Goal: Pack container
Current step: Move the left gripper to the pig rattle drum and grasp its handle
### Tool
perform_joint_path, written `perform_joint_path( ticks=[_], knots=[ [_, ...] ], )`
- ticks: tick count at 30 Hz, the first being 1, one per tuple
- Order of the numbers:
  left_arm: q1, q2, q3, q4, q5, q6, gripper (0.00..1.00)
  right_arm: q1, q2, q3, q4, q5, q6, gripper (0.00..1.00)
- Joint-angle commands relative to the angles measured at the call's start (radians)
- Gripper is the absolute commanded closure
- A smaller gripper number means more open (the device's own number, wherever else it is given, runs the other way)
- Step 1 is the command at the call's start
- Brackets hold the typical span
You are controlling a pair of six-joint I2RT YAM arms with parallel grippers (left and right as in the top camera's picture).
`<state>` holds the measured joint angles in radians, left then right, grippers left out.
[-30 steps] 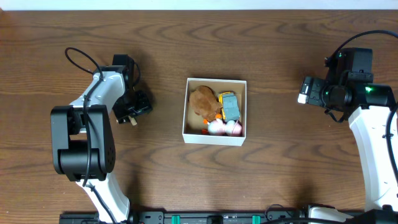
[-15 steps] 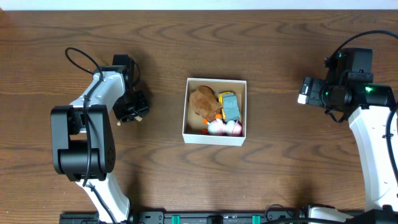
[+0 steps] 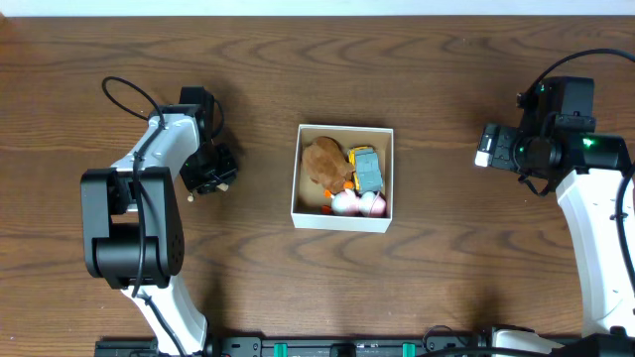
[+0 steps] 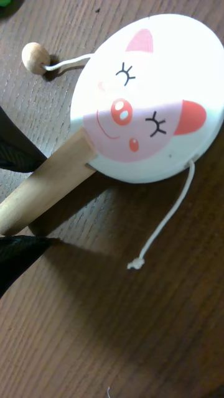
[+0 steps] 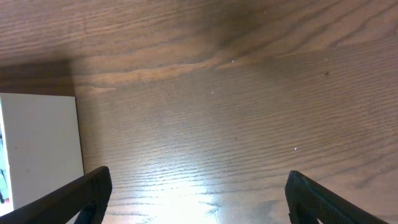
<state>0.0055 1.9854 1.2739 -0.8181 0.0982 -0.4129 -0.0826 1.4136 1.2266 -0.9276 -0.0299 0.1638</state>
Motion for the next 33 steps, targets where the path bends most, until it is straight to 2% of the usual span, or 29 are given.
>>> perform_joint_path(
  ticks=[1, 4, 7, 16, 23, 25, 30, 33],
  knots=[
    [0.006, 0.014, -0.009, -0.006, -0.027, -0.015, 0.67, -0.002, 0.007, 0.002, -0.004, -0.003, -0.017, 0.09],
    [0.006, 0.014, -0.009, -0.006, -0.027, -0.015, 0.67, -0.002, 0.007, 0.002, -0.004, -0.003, -0.017, 0.1],
    [0.006, 0.014, -0.009, -0.006, -0.027, -0.015, 0.73, -0.002, 0.007, 0.002, -0.004, -0.003, -0.016, 0.09],
    [0.005, 0.014, -0.009, -0.01, -0.027, -0.015, 0.75, -0.002, 0.007, 0.002, -0.004, -0.003, -0.016, 0.1],
    [0.005, 0.008, -0.009, -0.011, -0.027, -0.014, 0.81, -0.002, 0.007, 0.002, -0.004, 0.0, -0.024, 0.09],
    [0.005, 0.001, -0.009, -0.011, -0.027, -0.014, 0.87, -0.002, 0.007, 0.002, -0.004, 0.0, -0.023, 0.09],
    [0.005, -0.024, -0.005, -0.011, -0.027, -0.014, 0.86, -0.002, 0.007, 0.002, -0.004, 0.0, -0.023, 0.09],
    [0.005, -0.053, -0.003, -0.017, -0.027, -0.014, 0.94, -0.002, 0.007, 0.002, -0.004, 0.0, -0.023, 0.1]
  ],
)
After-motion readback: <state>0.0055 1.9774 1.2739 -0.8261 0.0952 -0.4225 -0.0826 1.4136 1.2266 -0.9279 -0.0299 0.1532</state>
